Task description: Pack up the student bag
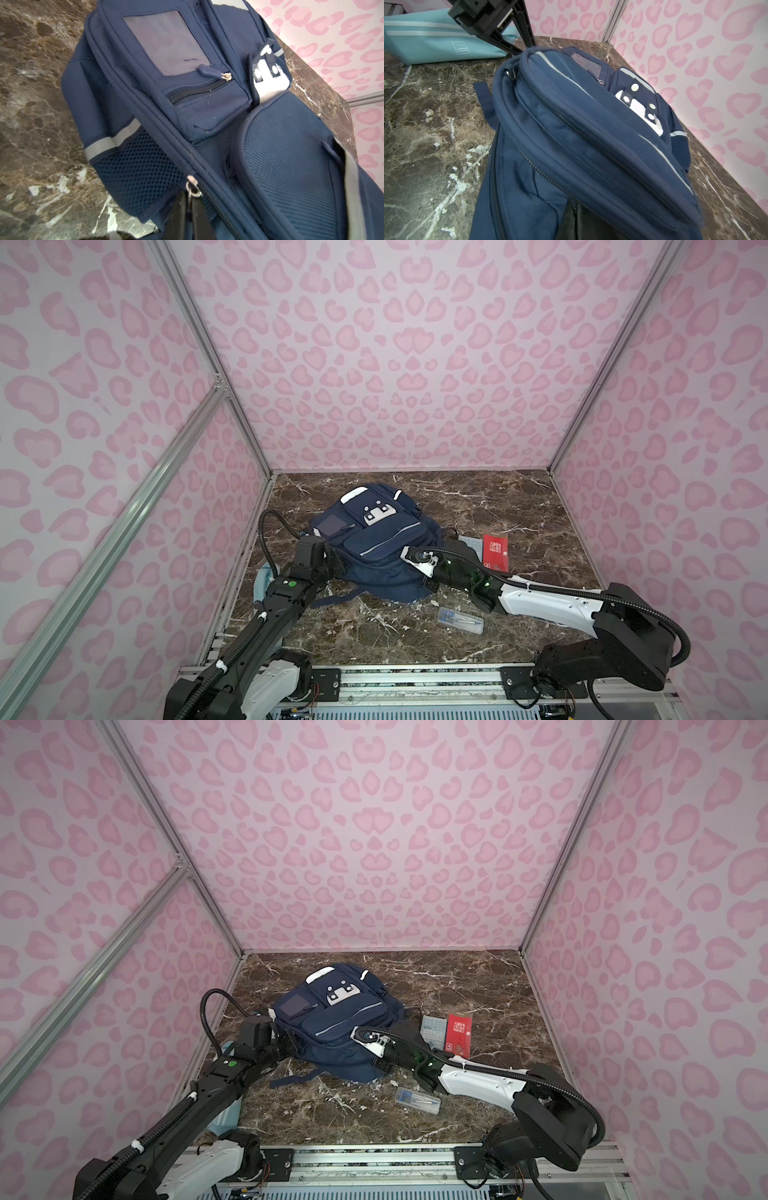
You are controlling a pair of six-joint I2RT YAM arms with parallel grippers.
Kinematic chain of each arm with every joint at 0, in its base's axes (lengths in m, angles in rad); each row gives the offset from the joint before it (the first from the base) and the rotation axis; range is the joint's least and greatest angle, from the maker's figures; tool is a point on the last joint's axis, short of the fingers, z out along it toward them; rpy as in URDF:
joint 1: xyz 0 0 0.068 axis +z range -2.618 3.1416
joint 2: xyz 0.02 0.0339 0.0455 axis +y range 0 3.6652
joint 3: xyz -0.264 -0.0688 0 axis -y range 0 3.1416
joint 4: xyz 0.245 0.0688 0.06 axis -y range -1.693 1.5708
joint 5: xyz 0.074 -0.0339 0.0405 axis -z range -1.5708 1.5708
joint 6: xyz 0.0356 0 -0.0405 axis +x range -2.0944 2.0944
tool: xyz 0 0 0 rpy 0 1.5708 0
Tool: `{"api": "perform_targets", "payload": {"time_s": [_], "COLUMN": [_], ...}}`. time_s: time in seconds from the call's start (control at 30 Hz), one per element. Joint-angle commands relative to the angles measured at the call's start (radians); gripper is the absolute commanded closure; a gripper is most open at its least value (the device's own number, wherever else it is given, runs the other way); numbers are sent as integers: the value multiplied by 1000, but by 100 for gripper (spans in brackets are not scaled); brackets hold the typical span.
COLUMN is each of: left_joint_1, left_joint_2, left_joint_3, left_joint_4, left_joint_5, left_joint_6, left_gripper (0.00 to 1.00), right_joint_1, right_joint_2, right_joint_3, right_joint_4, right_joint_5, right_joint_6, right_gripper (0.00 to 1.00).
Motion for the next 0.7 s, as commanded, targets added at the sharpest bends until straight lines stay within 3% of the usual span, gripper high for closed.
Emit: {"api": "perform_targets", "payload": {"time_s": [0.0, 0.13, 0.23, 0.33, 0.37, 0.47, 0.6, 0.67], "left_joint_1": [22, 23, 22, -25, -50, -154, -272, -319], "left_joint_2": [32, 51, 43, -10, -26, -65, -70, -48], "left_joint_3": [10, 15, 17, 26, 43, 116, 201, 235], "left_joint_4": [56, 59, 53, 7, -26, -150, -225, -206], "left_joint_5": [-172, -157, -87, -100, -134, -274, -312, -247], "left_joint_6": [20, 46, 66, 83, 96, 118, 120, 156], "left_gripper": [96, 84, 60, 29, 25, 10, 5, 5], "right_joint_1": [-14, -14, -15, -11, -9, -5, -2, -36], "right_joint_2": [-1, 21, 31, 24, 15, -41, -154, -200], "right_joint_3": [-8, 1, 11, 55, 62, 57, 15, 8], "right_joint_4": [-48, -50, -53, -100, -113, -145, -178, -217], "right_joint_5": [55, 53, 36, 37, 51, 125, 323, 407], "right_joint_6": [7, 18, 39, 142, 186, 286, 405, 482], "right_gripper": [100, 100, 99, 54, 46, 2, 1, 2]}}
